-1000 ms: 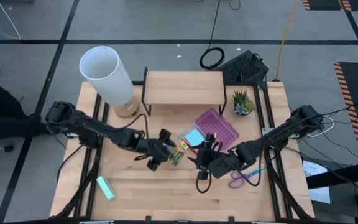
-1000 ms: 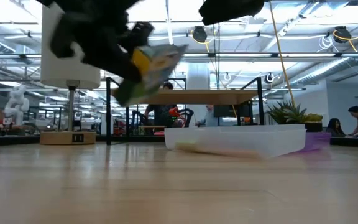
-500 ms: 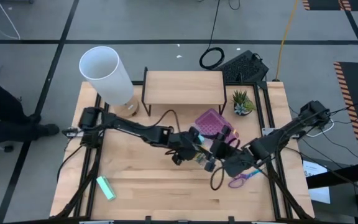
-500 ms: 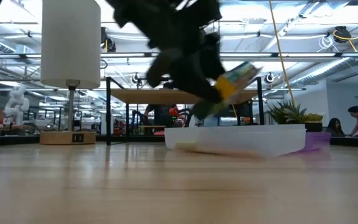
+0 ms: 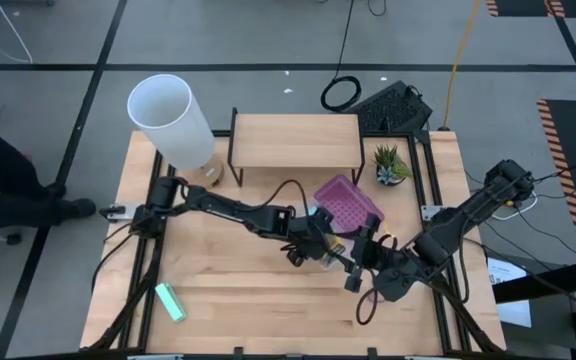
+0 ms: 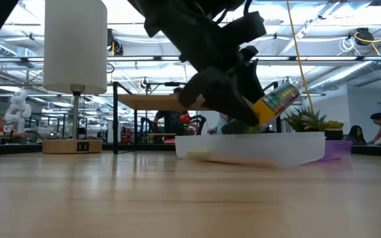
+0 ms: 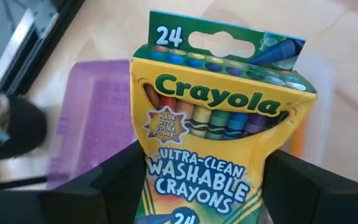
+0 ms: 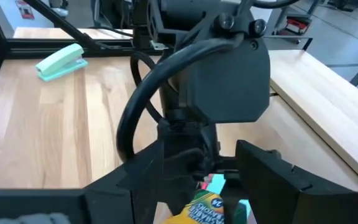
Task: Pack school essentials
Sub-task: Put the crayon box into the transparent violet supply box, then put the scissors into the transparent violet supply box
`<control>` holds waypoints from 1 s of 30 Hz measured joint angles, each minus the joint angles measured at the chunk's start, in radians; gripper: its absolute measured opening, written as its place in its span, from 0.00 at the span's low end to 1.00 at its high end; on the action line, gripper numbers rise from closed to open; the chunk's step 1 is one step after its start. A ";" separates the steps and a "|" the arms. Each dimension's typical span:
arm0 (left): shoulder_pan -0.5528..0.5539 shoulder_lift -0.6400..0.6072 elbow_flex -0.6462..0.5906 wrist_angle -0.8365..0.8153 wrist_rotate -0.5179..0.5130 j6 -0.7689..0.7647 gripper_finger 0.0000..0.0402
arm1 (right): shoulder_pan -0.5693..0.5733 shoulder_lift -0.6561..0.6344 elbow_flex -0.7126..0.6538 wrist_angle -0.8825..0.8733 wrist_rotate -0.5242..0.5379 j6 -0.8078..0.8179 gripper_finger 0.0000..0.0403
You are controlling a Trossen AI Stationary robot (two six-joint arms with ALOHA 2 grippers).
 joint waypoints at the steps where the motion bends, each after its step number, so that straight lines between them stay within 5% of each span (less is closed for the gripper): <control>1: 0.002 0.000 0.000 0.000 -0.015 0.000 0.68 | 0.001 0.000 0.000 -0.001 0.001 0.000 0.48; 13: 0.003 -0.002 -0.001 -0.034 -0.047 -0.003 0.98 | 0.003 0.000 0.000 -0.004 -0.003 0.023 0.48; 18: -0.013 -0.002 -0.001 -0.035 -0.126 -0.003 0.98 | 0.003 0.000 0.000 -0.004 -0.007 0.028 0.48; 24: -0.064 -0.023 -0.001 -0.090 -0.336 -0.051 0.97 | 0.003 0.000 0.001 -0.039 -0.009 0.039 0.48; 30: -0.149 -0.035 -0.002 -0.265 -0.399 -0.249 0.97 | 0.003 0.003 0.001 -0.148 -0.045 0.054 0.48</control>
